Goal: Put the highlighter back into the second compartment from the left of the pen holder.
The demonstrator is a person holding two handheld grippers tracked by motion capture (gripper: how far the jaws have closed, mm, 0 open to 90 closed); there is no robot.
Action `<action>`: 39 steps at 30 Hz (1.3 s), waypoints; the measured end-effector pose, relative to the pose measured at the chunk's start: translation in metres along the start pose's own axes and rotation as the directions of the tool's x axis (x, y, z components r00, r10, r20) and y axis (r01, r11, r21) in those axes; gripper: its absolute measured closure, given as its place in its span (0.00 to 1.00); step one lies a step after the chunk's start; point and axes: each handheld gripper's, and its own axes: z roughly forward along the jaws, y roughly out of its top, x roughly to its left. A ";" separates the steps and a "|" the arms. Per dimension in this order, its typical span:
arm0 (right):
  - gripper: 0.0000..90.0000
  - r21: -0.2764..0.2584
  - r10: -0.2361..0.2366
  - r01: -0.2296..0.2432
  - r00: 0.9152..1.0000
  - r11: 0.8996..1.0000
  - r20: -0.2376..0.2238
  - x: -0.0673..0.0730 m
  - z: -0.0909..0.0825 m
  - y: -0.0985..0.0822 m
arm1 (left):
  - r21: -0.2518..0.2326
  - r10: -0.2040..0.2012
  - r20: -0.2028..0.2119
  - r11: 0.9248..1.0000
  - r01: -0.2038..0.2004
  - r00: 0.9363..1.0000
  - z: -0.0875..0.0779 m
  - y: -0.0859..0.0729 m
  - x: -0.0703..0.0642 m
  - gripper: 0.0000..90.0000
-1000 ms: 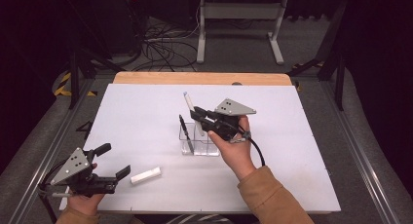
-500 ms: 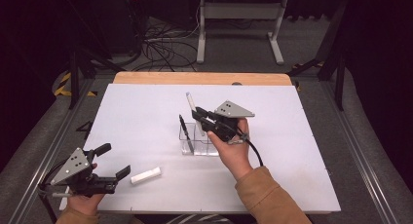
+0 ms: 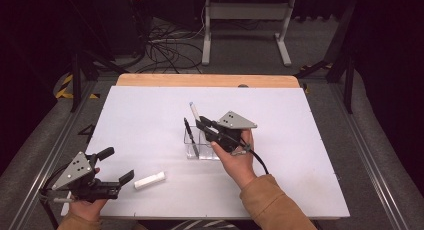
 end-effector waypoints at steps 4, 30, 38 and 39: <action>0.87 0.009 -0.004 0.004 1.000 1.000 0.001 0.001 0.000 -0.004 | 0.000 0.000 0.000 1.000 0.000 1.000 0.000 0.000 0.000 0.01; 0.87 0.043 0.045 -0.045 0.999 0.998 -0.006 0.001 -0.007 -0.019 | 0.002 0.000 0.003 1.000 0.000 1.000 0.001 0.000 0.000 0.01; 0.83 0.077 0.061 -0.061 0.998 0.995 0.003 -0.001 -0.008 -0.019 | 0.003 -0.001 0.006 1.000 0.001 1.000 0.002 0.000 0.000 0.01; 0.78 0.085 0.065 -0.065 0.998 0.994 0.006 -0.001 -0.007 -0.019 | 0.002 -0.003 0.009 1.000 0.003 1.000 0.002 0.000 0.000 0.01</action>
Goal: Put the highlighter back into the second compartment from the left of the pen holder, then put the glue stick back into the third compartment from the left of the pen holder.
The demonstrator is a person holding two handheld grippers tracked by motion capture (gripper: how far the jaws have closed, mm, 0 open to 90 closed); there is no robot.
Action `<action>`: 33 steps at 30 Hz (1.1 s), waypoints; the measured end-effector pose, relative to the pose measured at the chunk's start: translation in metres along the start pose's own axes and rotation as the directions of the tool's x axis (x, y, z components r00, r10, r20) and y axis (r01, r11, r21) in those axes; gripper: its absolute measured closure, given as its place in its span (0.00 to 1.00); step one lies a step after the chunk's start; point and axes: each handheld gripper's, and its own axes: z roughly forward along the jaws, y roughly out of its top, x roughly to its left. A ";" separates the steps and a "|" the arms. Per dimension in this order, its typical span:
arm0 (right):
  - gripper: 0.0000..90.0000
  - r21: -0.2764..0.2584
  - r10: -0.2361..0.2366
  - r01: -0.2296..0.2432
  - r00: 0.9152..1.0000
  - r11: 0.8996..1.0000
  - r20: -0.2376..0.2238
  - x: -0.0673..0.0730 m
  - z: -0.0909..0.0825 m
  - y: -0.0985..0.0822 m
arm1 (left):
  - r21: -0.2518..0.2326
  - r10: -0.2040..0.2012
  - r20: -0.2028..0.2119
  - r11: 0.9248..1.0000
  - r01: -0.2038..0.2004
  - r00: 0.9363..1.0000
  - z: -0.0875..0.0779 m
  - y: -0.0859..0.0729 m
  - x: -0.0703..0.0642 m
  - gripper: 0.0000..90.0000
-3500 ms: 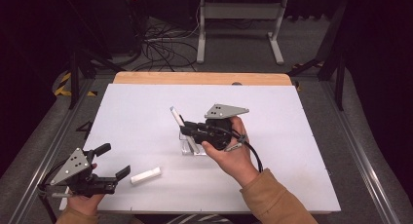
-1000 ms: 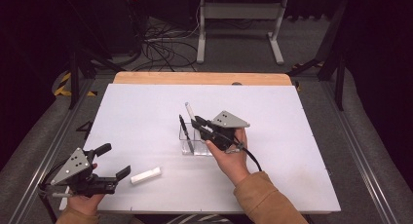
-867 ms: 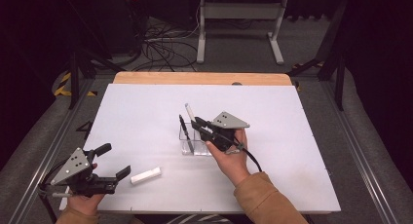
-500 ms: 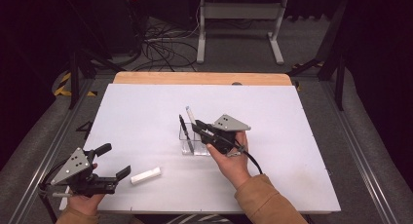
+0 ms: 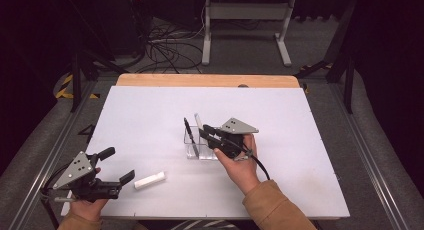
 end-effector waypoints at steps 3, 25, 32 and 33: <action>0.71 0.014 -0.021 0.021 0.999 1.000 0.029 0.000 -0.004 0.001 | -0.001 0.001 0.006 1.000 -0.001 1.000 0.002 0.002 0.001 0.01; 0.36 -0.055 -0.105 0.107 0.994 0.993 0.031 -0.005 -0.037 0.029 | 0.000 0.021 0.027 1.000 -0.021 0.999 0.011 0.010 0.004 0.01; 0.33 -0.071 -0.119 0.120 0.993 0.990 0.025 -0.011 -0.048 0.032 | 0.001 0.023 0.025 1.000 -0.023 0.999 0.010 0.010 0.003 0.01; 0.32 -0.071 -0.120 0.122 0.992 0.990 0.024 -0.012 -0.049 0.032 | 0.002 0.021 0.026 1.000 -0.021 0.999 0.010 0.010 0.003 0.01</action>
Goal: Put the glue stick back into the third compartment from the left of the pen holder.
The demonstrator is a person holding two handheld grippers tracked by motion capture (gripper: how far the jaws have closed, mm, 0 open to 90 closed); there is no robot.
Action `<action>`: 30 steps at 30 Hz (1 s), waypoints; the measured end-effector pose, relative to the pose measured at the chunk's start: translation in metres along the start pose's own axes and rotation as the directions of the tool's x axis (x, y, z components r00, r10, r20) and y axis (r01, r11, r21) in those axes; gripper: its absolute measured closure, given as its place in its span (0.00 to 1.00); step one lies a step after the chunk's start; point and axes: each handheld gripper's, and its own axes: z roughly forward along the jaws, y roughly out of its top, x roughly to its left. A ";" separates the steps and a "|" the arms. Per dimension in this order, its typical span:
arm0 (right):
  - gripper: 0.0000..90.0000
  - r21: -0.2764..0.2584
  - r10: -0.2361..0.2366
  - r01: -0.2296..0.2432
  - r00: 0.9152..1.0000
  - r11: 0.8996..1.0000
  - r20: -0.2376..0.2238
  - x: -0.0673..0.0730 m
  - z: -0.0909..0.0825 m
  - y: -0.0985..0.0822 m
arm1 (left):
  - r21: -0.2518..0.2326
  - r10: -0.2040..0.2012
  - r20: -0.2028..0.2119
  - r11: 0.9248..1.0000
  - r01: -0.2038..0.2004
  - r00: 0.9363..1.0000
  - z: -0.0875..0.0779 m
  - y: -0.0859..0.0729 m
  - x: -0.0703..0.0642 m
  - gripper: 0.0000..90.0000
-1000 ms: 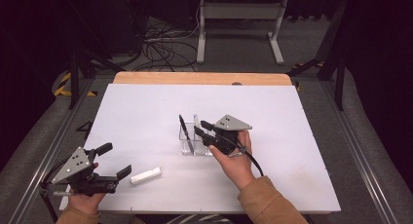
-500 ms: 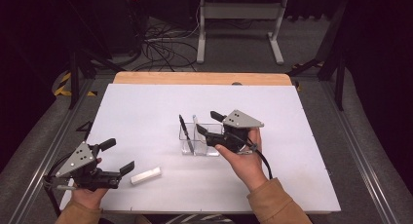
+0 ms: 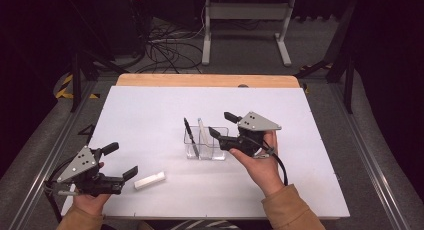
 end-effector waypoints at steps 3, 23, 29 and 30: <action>0.32 -0.002 -0.004 0.004 1.000 1.000 -0.005 -0.004 -0.006 0.000 | 0.001 0.002 0.000 1.000 -0.002 1.000 0.000 0.001 -0.001 0.01; 0.31 -0.002 -0.029 0.029 0.999 1.000 0.019 -0.029 -0.052 -0.023 | 0.014 0.022 0.040 1.000 -0.022 0.999 0.005 0.010 -0.006 0.00; 0.29 0.013 -0.031 0.031 0.999 0.999 0.033 -0.036 -0.069 -0.037 | 0.028 0.031 0.045 0.999 -0.032 0.999 0.006 0.014 -0.007 0.00; 0.29 0.019 -0.031 0.031 0.999 0.999 0.039 -0.038 -0.071 -0.040 | 0.026 0.035 0.045 0.999 -0.036 0.998 0.007 0.014 -0.007 0.00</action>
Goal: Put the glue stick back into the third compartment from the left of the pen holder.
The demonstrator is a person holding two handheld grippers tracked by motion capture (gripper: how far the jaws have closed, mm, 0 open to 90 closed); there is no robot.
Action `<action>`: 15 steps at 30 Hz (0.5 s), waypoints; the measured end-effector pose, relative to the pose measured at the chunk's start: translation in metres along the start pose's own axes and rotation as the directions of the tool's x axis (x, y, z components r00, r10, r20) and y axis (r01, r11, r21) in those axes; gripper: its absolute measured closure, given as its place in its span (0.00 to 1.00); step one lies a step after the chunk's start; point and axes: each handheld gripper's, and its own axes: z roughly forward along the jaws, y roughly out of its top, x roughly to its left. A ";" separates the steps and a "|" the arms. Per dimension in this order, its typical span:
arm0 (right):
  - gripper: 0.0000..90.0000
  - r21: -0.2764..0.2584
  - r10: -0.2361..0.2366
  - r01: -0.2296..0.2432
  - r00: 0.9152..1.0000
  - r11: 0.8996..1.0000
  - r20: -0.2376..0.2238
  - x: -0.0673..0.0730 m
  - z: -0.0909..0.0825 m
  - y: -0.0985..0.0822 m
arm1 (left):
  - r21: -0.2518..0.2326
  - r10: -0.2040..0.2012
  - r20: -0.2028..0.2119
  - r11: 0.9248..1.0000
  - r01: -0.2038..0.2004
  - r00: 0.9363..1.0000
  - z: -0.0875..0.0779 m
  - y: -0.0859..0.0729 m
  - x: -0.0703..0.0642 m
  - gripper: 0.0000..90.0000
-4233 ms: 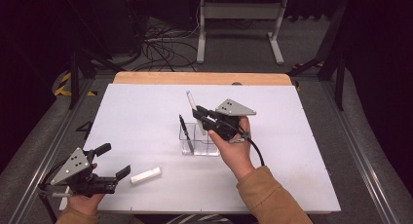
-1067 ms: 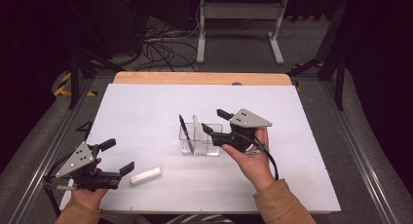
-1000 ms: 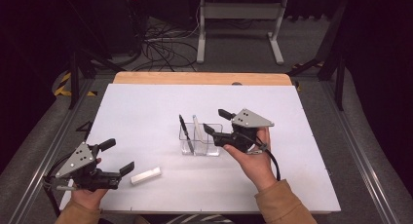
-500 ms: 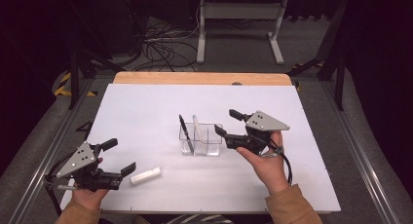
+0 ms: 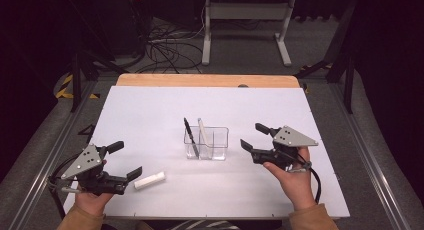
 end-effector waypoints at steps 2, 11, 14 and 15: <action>0.29 0.009 -0.005 0.005 1.000 1.000 0.009 -0.003 -0.004 -0.006 | 0.005 0.005 0.000 1.000 -0.005 1.000 0.001 0.001 0.000 0.00; 0.27 0.029 0.008 -0.009 1.000 1.000 0.030 -0.012 -0.023 -0.026 | 0.033 0.038 0.004 0.999 -0.038 0.999 0.003 0.007 -0.006 0.00; 0.27 0.038 0.009 -0.010 1.000 0.999 0.030 -0.013 -0.027 -0.033 | 0.047 0.038 0.006 0.998 -0.038 0.999 0.005 0.008 -0.006 0.00; 0.26 0.045 0.009 -0.010 1.000 0.999 0.030 -0.014 -0.029 -0.035 | 0.055 0.034 0.006 0.998 -0.034 0.999 0.005 0.009 -0.006 0.00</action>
